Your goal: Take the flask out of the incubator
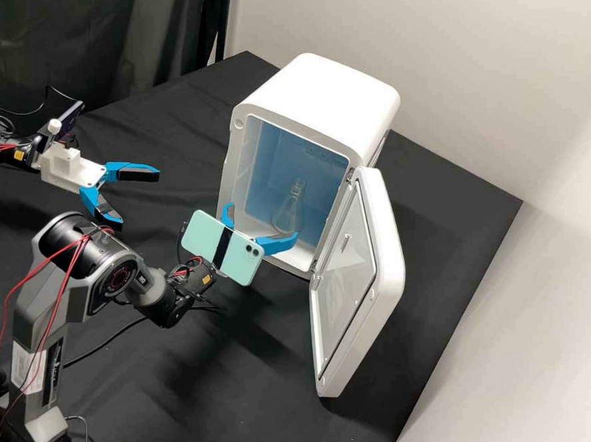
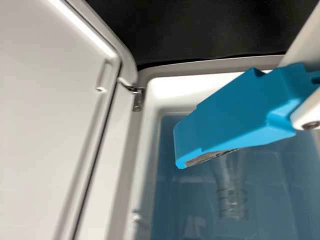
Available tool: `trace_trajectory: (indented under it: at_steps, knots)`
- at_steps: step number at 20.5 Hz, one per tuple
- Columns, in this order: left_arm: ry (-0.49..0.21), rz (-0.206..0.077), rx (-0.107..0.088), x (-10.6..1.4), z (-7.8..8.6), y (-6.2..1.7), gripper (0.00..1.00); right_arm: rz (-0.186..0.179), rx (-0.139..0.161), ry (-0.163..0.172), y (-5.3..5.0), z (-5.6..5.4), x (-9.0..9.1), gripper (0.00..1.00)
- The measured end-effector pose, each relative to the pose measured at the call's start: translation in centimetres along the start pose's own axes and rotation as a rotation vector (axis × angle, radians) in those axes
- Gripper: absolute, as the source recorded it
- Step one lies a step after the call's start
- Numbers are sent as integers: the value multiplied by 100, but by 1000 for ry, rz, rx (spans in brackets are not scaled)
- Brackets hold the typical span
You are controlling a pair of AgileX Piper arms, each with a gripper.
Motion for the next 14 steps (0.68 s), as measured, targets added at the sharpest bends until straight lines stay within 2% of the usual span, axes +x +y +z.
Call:
trace_trajectory:
  at_steps: [4,14]
  knots:
    - [0,0,0,0,0,0,100,-19,-3,-15,-52,19,77,100]
    - [0,0,0,0,0,0,100,4,-4,-29,-43,40,207,100]
